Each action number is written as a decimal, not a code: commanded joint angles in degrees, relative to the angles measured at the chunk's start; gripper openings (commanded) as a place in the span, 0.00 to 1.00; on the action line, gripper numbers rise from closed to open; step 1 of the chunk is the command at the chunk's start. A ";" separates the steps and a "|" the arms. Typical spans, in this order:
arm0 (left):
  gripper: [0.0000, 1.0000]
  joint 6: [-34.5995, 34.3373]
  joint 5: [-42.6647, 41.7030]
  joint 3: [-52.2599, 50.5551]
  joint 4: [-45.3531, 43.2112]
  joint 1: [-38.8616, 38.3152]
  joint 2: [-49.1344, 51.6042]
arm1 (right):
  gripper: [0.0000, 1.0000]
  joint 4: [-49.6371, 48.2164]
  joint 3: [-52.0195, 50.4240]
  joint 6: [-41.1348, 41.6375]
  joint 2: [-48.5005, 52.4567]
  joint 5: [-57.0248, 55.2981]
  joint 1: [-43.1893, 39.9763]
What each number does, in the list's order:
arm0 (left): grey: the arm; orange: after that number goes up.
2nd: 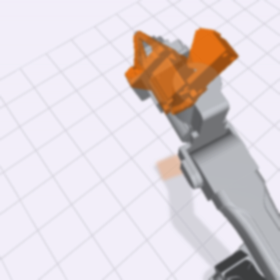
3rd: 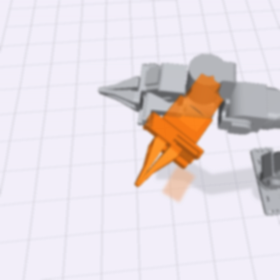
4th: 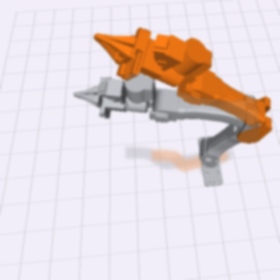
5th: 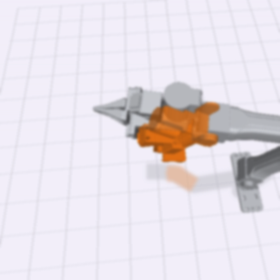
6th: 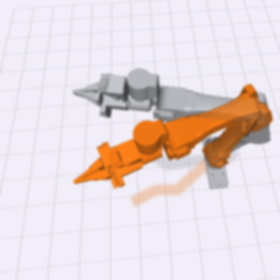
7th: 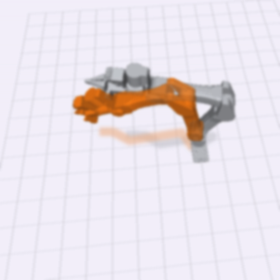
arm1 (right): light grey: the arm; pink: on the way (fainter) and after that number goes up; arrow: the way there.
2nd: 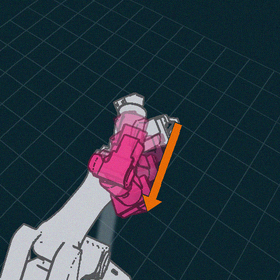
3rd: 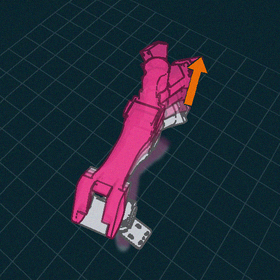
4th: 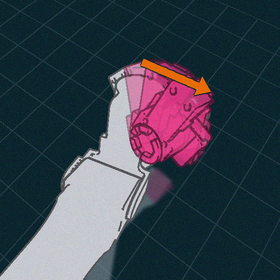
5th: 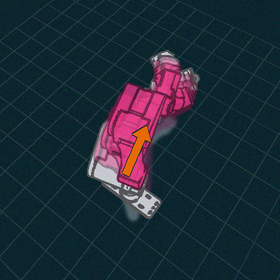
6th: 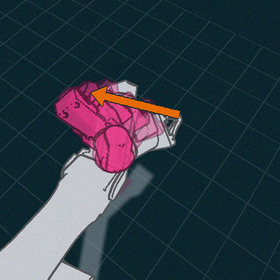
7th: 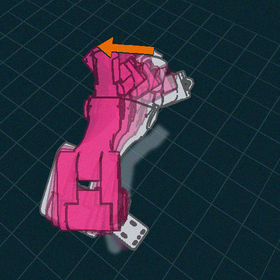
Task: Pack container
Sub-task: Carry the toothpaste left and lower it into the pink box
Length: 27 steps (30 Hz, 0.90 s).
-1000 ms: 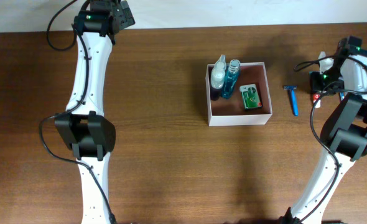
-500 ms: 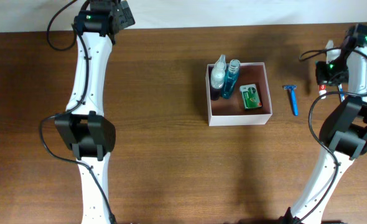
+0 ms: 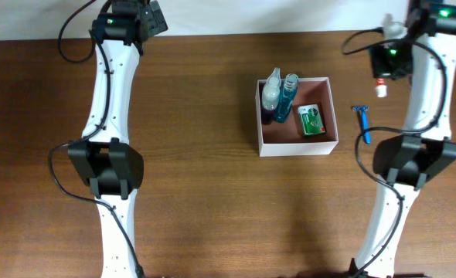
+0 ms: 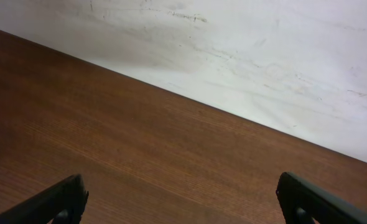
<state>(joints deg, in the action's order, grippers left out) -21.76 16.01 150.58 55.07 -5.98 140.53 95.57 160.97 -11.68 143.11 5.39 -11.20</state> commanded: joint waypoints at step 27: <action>0.99 -0.52 -0.20 0.42 -0.07 0.13 0.26 | 0.15 1.18 -31.61 9.18 -18.99 7.74 12.74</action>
<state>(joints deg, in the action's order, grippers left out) -21.76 15.99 150.58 55.07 -5.98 140.53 96.97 134.15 -2.94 124.03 11.79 0.08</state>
